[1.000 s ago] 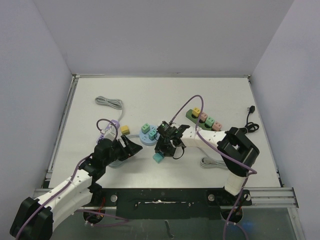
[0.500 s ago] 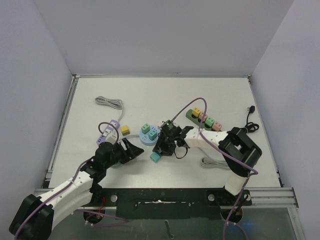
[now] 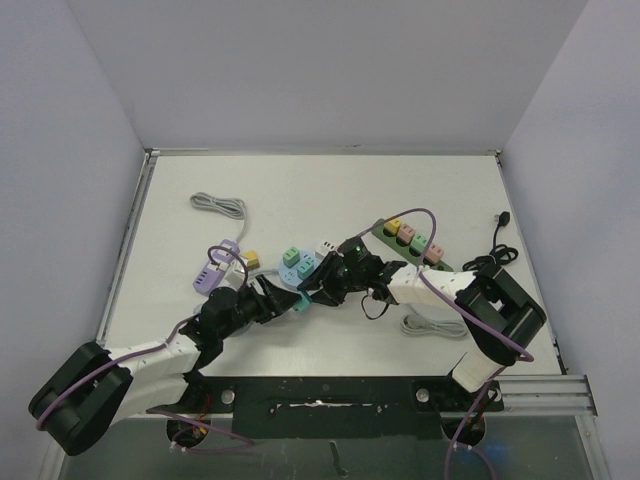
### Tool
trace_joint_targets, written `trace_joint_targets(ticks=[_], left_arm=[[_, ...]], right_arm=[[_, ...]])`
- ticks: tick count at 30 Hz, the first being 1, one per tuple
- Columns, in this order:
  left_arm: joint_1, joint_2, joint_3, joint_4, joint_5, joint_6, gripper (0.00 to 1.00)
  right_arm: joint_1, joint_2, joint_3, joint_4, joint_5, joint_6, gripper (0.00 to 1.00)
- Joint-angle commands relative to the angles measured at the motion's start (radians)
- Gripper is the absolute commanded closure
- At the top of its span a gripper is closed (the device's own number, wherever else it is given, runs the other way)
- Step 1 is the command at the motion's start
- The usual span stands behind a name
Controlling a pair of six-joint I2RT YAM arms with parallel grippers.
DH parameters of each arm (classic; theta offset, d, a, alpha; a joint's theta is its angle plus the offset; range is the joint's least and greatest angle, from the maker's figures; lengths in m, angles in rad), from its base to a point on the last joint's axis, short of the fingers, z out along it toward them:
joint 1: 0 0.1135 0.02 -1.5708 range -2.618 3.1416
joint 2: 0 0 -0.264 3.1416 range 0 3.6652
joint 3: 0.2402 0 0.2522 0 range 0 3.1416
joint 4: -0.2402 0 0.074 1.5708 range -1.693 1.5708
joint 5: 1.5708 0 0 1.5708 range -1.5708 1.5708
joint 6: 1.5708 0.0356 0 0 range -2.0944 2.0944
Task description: Insert the plug
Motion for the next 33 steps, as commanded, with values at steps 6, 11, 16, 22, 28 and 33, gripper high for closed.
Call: trace_joint_targets(ticks=[6, 11, 16, 22, 28, 33], left_arm=[[-0.059, 0.060, 0.017, 0.254, -0.100, 0.002, 0.46], [-0.089, 0.046, 0.009, 0.271, -0.158, 0.008, 0.54], [-0.091, -0.014, 0.030, 0.195, -0.178, 0.016, 0.74], [-0.056, -0.122, 0.174, -0.163, -0.119, 0.157, 0.77], [0.114, -0.116, 0.443, -0.635, 0.099, 0.451, 0.77], [0.305, 0.018, 0.684, -0.910, 0.158, 0.715, 0.77]], right_arm=[[-0.014, -0.092, -0.059, 0.215, -0.051, 0.156, 0.63], [-0.017, -0.103, -0.056, 0.230, -0.040, 0.191, 0.63], [-0.019, -0.120, -0.059, 0.222, -0.020, 0.181, 0.57], [-0.072, -0.198, -0.061, 0.106, 0.039, 0.065, 0.26], [-0.141, -0.370, -0.067, -0.049, 0.169, -0.104, 0.20], [-0.168, -0.487, -0.057, -0.209, 0.273, -0.209, 0.20]])
